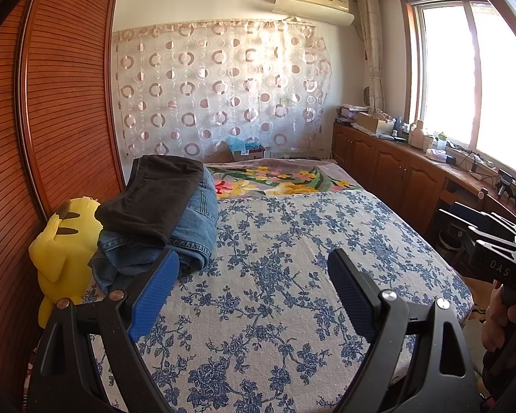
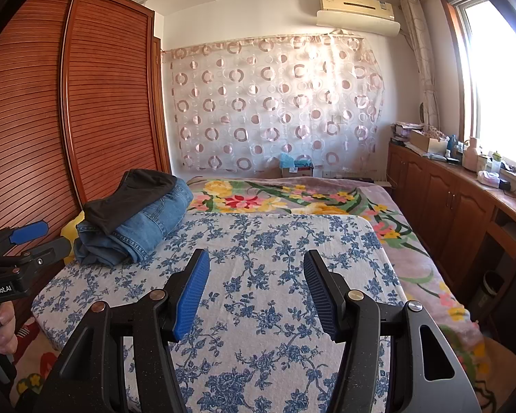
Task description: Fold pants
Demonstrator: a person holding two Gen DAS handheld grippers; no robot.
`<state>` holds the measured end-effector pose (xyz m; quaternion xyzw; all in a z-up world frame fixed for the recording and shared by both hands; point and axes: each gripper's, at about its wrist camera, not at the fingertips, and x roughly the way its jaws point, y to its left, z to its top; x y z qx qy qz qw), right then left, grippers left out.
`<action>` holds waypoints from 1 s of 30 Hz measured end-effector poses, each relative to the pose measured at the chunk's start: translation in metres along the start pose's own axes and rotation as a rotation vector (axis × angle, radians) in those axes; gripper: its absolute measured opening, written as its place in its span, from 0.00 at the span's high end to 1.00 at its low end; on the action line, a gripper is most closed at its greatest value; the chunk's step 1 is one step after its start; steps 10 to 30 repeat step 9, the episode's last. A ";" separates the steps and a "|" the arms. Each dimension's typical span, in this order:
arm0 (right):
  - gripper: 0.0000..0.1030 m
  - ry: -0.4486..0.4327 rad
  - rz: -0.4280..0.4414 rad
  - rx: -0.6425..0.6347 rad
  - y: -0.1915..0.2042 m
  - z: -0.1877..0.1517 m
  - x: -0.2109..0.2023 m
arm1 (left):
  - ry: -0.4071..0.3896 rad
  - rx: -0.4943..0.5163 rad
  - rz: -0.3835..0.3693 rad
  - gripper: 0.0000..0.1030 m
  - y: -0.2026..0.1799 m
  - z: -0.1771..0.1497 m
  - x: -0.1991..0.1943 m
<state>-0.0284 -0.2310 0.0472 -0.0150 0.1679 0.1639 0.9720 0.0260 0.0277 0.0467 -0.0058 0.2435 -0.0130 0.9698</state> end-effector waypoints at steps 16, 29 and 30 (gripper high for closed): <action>0.43 -0.002 -0.003 0.003 0.003 -0.001 -0.001 | 0.002 -0.001 -0.001 0.14 0.000 -0.001 0.000; 0.43 -0.002 -0.003 0.003 0.003 -0.001 -0.001 | 0.002 -0.001 -0.001 0.14 0.000 -0.001 0.000; 0.43 -0.002 -0.003 0.003 0.003 -0.001 -0.001 | 0.002 -0.001 -0.001 0.14 0.000 -0.001 0.000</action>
